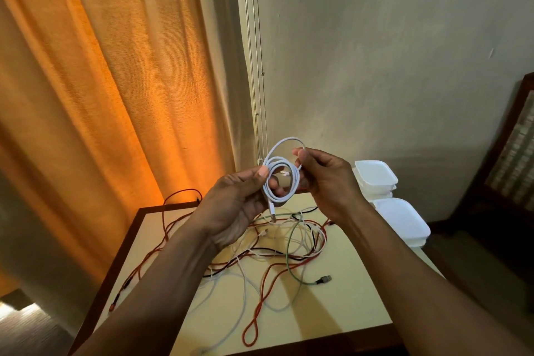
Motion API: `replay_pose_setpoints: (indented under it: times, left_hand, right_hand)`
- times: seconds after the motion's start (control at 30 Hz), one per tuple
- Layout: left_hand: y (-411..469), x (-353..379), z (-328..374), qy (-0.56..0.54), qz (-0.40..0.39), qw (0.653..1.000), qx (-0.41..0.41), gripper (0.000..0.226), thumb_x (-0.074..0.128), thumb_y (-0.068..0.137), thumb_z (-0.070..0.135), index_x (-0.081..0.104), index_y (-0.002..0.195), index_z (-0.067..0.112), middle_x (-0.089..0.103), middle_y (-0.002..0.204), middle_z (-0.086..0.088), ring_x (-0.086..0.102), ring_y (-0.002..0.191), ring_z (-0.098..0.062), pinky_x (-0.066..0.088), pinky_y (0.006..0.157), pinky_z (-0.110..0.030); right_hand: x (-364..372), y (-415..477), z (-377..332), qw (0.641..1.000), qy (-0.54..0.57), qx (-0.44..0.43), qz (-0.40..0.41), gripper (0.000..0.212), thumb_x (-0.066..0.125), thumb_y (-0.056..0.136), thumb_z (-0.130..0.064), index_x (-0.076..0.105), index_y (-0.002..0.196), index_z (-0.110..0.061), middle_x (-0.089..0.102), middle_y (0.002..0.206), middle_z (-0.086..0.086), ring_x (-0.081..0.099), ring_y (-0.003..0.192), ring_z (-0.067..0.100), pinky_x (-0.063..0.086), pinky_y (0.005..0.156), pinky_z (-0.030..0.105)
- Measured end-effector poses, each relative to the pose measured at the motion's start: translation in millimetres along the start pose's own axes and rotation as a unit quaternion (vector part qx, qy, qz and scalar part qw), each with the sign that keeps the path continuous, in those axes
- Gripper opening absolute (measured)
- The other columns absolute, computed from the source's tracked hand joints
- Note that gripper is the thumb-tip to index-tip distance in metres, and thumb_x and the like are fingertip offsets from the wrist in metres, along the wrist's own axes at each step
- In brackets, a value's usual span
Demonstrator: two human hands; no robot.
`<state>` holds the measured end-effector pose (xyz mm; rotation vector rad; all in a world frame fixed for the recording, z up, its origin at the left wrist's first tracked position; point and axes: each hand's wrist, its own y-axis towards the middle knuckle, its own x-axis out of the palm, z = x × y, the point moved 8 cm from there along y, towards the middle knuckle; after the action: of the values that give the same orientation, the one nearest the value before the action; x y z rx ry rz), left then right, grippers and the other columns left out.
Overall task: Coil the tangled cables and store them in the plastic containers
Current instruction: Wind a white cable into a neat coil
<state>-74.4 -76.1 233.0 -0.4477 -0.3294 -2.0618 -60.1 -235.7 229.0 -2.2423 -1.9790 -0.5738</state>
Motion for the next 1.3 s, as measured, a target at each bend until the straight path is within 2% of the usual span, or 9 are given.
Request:
replay_pose_setpoints:
  times: [0.17,0.3,0.4,0.6,0.87,1.0,1.13,1.2,1.3]
  left_hand:
    - [3.0,-11.1,2.7,0.038,0.061,0.997,0.042,0.022,0.056,0.099,0.015,0.071,0.095,0.000,0.062,0.088,-0.018,0.063,0.085,-0.025,0.058,0.093,-0.036]
    - [3.2,-14.2,5.9,0.083,0.091,0.990,0.069,0.024,0.054,0.103,0.012,0.071,0.107,-0.005,0.062,0.088,-0.017,0.065,0.084,-0.023,0.062,0.086,-0.033]
    - [4.1,-16.9,7.4,0.075,0.109,0.988,0.074,0.029,0.055,0.102,0.012,0.067,0.117,-0.011,0.064,0.090,-0.019,0.068,0.084,-0.023,0.062,0.080,-0.031]
    - [4.1,-14.3,5.8,0.091,0.106,0.988,0.072,0.028,0.056,0.102,0.011,0.068,0.122,-0.004,0.075,0.112,-0.022,0.072,0.108,-0.031,0.061,0.091,-0.036]
    - [6.8,-16.3,8.2,0.168,0.112,0.976,0.086,0.028,0.054,0.103,0.009,0.069,0.125,0.000,0.076,0.110,-0.019,0.073,0.108,-0.031,0.059,0.097,-0.042]
    - [10.1,-21.0,6.7,0.144,0.128,0.978,0.084,0.022,0.055,0.103,0.009,0.071,0.112,-0.003,0.075,0.095,-0.017,0.074,0.090,-0.027,0.061,0.090,-0.041]
    - [11.2,-46.7,8.0,0.116,0.187,0.972,0.082,0.026,0.054,0.105,0.013,0.069,0.088,-0.001,0.070,0.075,-0.011,0.069,0.075,-0.020,0.060,0.079,-0.039]
    - [11.9,-54.4,7.2,0.114,0.192,0.972,0.077,0.026,0.053,0.105,0.014,0.070,0.093,-0.002,0.067,0.078,-0.012,0.066,0.078,-0.022,0.058,0.085,-0.041]
    - [12.2,-52.0,6.6,0.148,0.183,0.969,0.073,0.026,0.054,0.105,0.014,0.069,0.096,-0.004,0.067,0.074,-0.007,0.066,0.076,-0.018,0.058,0.083,-0.037]
  right_hand:
    - [6.4,-6.1,13.0,0.997,0.054,0.049,0.012,0.047,0.076,0.082,-0.026,0.065,0.121,-0.003,0.066,0.083,0.016,0.049,0.055,0.017,0.044,0.053,0.030]
    - [4.4,-14.8,19.4,0.996,0.053,0.059,0.049,0.040,0.072,0.092,-0.015,0.054,0.127,-0.010,0.067,0.080,0.012,0.051,0.059,0.016,0.050,0.062,0.030]
    - [10.6,-29.0,10.3,0.999,-0.013,0.001,0.035,0.036,0.068,0.096,-0.012,0.049,0.123,-0.025,0.073,0.093,0.016,0.059,0.070,0.017,0.048,0.063,0.026]
    - [36.3,-47.4,-11.8,0.973,-0.194,-0.123,0.004,0.031,0.075,0.091,-0.029,0.066,0.118,-0.041,0.070,0.114,-0.011,0.067,0.103,0.003,0.056,0.077,0.016]
    - [35.6,-39.7,-14.5,0.962,-0.230,-0.139,0.040,0.011,0.076,0.090,-0.030,0.075,0.101,-0.030,0.073,0.101,-0.008,0.073,0.083,0.008,0.055,0.070,0.017]
    - [26.8,-39.0,-12.7,0.955,-0.253,-0.139,0.064,0.015,0.070,0.095,-0.032,0.068,0.106,-0.041,0.064,0.121,-0.007,0.066,0.100,0.006,0.050,0.078,0.012]
    - [11.2,-38.1,-11.7,0.993,-0.060,-0.101,0.030,0.021,0.062,0.097,-0.031,0.070,0.113,-0.020,0.074,0.117,-0.005,0.065,0.113,0.009,0.051,0.096,0.030]
    - [6.2,-37.6,-10.3,0.995,0.056,-0.082,-0.007,0.017,0.058,0.097,-0.026,0.066,0.106,-0.014,0.075,0.100,0.005,0.067,0.104,0.022,0.052,0.091,0.042]
    - [-3.7,-36.5,-10.4,0.993,0.089,-0.078,-0.010,0.016,0.052,0.103,-0.020,0.066,0.098,-0.015,0.060,0.081,0.004,0.057,0.083,0.020,0.048,0.078,0.034]
